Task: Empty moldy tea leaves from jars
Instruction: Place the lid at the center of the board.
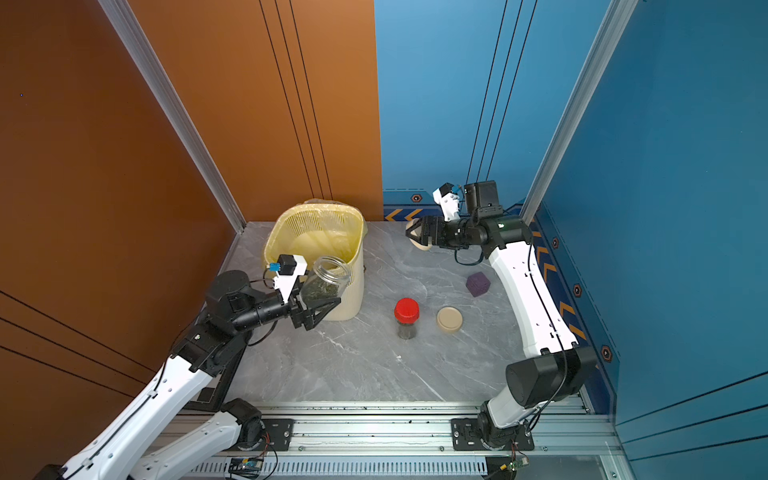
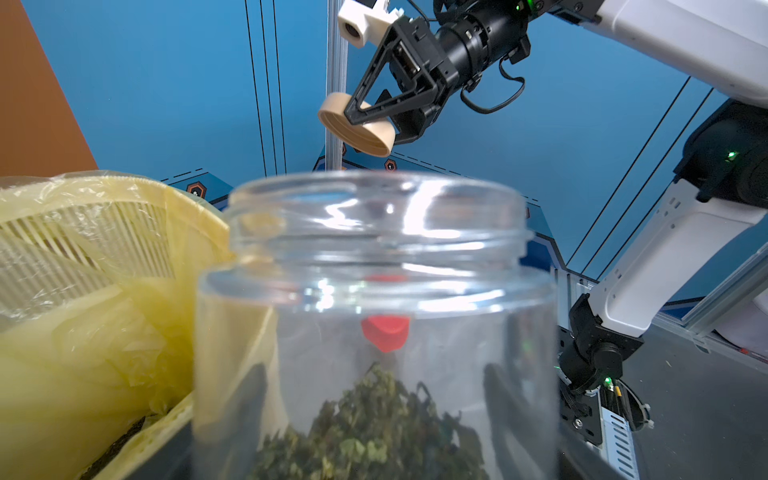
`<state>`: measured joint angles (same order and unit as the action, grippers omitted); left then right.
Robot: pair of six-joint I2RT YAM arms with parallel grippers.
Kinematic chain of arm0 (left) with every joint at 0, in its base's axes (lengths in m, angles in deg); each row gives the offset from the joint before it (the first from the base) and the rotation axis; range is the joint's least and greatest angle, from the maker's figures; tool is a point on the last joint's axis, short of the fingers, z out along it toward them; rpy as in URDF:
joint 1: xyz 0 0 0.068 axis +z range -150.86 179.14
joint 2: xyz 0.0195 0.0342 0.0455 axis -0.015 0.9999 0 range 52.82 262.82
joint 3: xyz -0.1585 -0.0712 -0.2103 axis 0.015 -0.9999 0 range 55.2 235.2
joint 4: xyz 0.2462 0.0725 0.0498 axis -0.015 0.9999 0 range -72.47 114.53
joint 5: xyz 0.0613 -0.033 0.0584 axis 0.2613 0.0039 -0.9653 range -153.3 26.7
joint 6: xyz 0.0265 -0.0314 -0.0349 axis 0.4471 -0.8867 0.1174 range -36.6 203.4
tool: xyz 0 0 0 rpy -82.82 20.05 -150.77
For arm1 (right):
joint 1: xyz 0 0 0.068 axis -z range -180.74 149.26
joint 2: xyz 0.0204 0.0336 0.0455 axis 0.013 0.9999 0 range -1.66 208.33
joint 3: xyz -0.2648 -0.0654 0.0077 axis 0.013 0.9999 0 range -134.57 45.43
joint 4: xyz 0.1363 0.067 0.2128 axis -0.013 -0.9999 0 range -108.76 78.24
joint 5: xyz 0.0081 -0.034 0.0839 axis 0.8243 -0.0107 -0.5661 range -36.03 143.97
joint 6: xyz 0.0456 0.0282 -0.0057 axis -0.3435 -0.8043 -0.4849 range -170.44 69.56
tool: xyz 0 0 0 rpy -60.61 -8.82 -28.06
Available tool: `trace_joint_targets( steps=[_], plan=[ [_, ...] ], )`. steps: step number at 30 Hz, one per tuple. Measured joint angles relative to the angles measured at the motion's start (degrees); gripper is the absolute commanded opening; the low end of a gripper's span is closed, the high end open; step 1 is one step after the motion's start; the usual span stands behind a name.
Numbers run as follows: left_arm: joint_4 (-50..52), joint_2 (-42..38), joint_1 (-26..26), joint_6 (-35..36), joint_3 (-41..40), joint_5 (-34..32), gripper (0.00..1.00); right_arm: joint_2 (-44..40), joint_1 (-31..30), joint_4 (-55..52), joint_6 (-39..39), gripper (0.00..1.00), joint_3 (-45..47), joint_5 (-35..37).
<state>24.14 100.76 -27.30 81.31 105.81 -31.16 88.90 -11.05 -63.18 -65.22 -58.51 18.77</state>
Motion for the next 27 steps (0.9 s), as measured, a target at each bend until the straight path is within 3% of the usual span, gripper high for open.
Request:
trace_joint_targets(
  steps=[17,27],
  plan=[
    [0.7,-3.1,-1.0,-1.9,0.0,-2.0,0.63,5.7,3.1,0.0,4.5,0.82,5.9,17.4],
    [0.7,-4.0,-1.4,-1.9,-0.6,-2.2,0.63,8.3,-0.4,0.1,5.9,0.82,8.1,26.5]
  ],
)
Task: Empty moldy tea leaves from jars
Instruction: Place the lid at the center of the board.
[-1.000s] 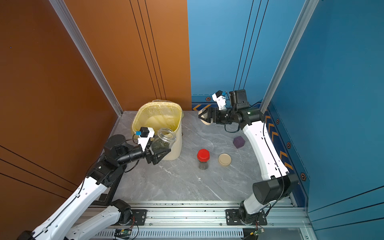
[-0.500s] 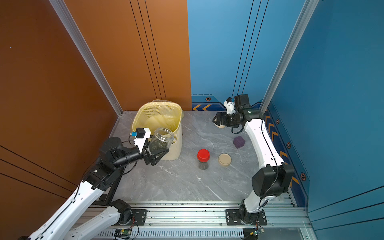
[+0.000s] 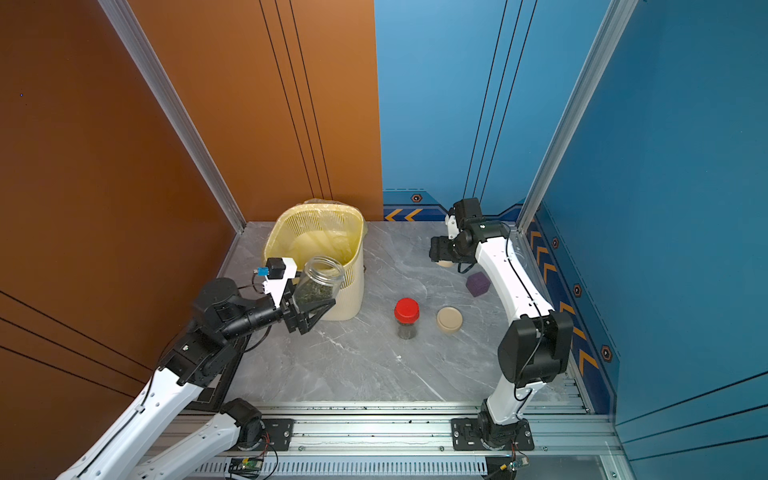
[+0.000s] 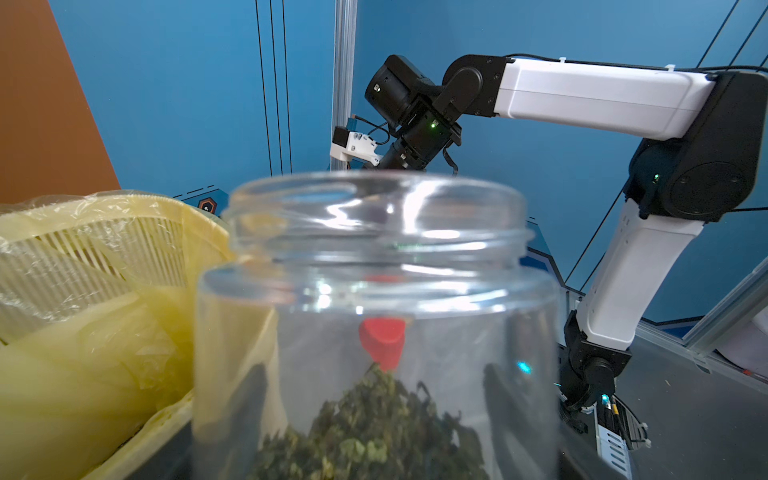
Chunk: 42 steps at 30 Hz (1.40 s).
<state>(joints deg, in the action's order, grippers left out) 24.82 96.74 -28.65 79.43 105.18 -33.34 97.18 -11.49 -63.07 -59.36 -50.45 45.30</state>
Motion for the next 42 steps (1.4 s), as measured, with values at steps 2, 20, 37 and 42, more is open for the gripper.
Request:
trace_joint_targets(
  steps=[2,20,37,42],
  plan=[
    [0.3,-0.1,-0.2,0.0,-0.5,0.0,0.63,1.4,-0.9,0.0,0.2,0.82,0.3,1.4],
    [1.3,-1.1,-0.5,0.0,-0.7,-1.1,0.63,11.3,-5.4,16.4,-2.5,0.83,10.6,13.1],
    [1.4,-2.1,-1.2,-0.2,-0.9,-2.6,0.62,14.1,-7.6,25.7,-4.7,0.84,17.7,16.0],
    [1.6,-2.1,-1.2,-0.2,-0.9,-2.8,0.61,14.7,-7.2,26.6,-4.9,0.85,18.1,16.0]
  ],
)
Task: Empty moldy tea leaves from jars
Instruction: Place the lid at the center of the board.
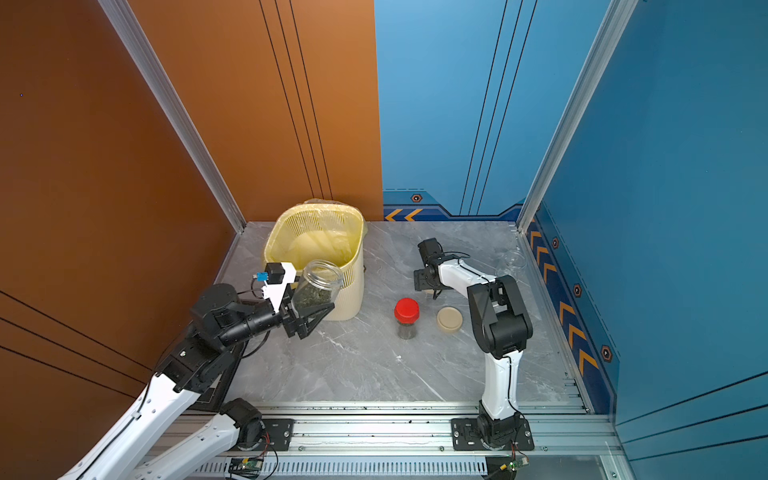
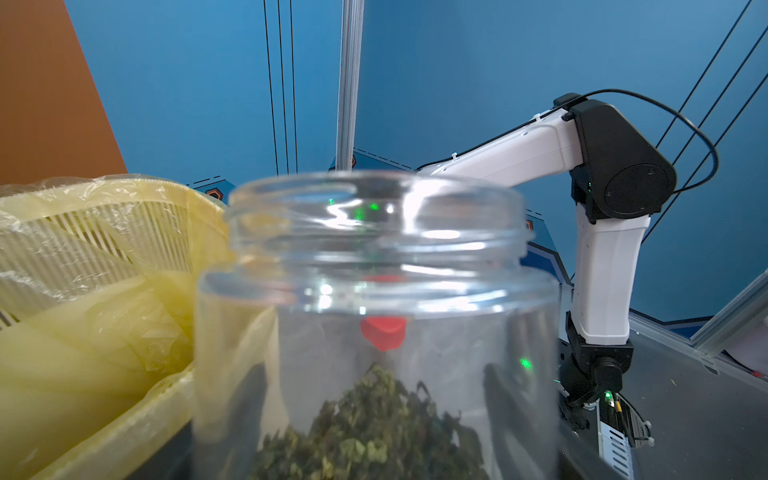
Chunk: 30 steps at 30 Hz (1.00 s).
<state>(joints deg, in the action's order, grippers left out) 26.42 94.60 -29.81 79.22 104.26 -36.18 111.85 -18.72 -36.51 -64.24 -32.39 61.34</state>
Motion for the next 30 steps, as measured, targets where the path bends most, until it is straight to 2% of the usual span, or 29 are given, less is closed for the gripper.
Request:
trace_joint_targets(
  steps=[14,20,30],
  plan=[
    [0.1,0.0,0.0,0.0,0.0,-0.1,0.61,1.6,0.9,1.0,-1.3,0.88,0.8,-0.1],
    [0.2,0.0,0.0,0.0,0.0,-0.1,0.61,1.9,0.9,1.0,-1.6,1.0,0.4,0.0],
    [0.2,-0.3,0.0,0.0,0.0,-0.1,0.61,1.9,1.0,0.7,-1.6,1.0,0.2,-0.7]
  ],
)
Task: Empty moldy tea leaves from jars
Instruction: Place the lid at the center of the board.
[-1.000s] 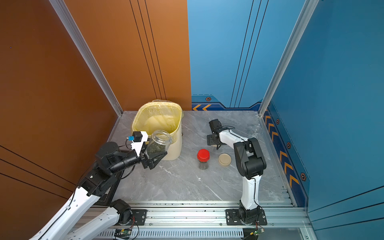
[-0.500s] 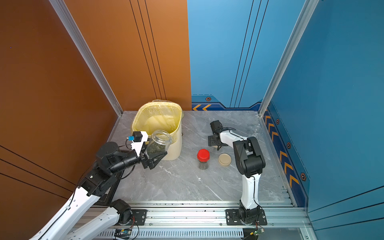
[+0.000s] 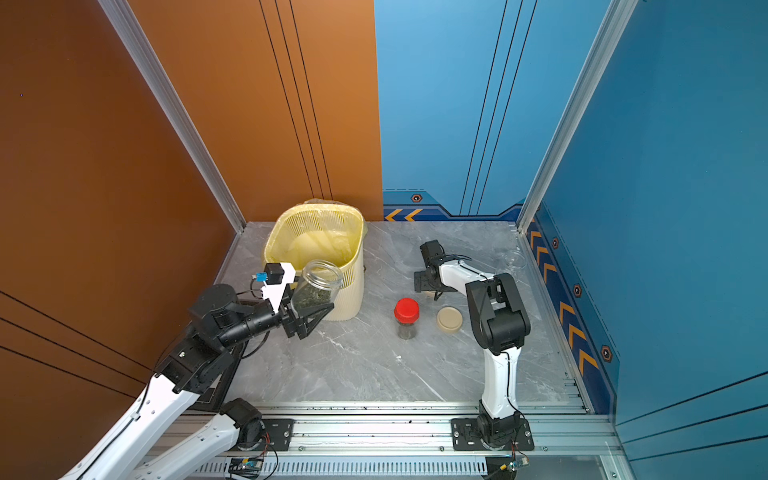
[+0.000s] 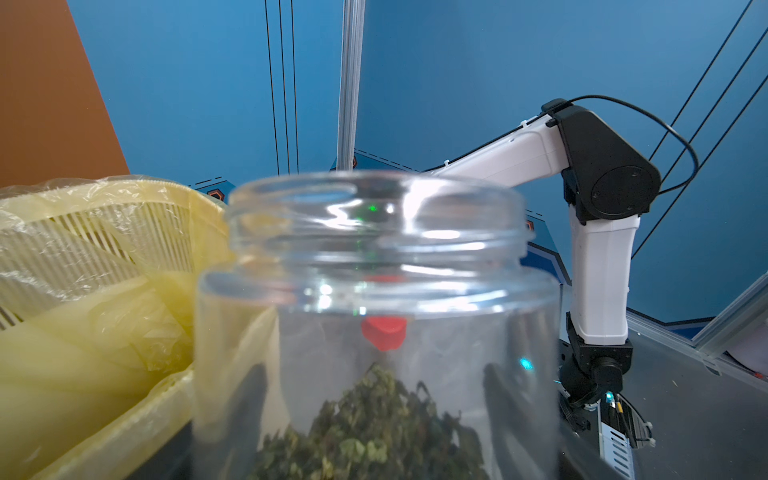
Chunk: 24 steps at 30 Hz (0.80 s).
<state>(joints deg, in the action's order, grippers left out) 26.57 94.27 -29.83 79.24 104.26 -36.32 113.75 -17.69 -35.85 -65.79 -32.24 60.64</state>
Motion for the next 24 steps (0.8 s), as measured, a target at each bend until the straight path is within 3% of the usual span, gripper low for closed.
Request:
trace_joint_targets(
  steps=[6,24],
  plan=[
    [0.0,0.0,0.0,0.0,0.0,0.0,0.61,-1.1,1.5,-2.6,-0.8,1.0,-1.8,-3.9],
    [0.3,0.7,0.0,0.0,0.1,-0.5,0.61,-20.1,6.1,-7.3,-5.1,1.0,-3.8,-11.5]
  ],
)
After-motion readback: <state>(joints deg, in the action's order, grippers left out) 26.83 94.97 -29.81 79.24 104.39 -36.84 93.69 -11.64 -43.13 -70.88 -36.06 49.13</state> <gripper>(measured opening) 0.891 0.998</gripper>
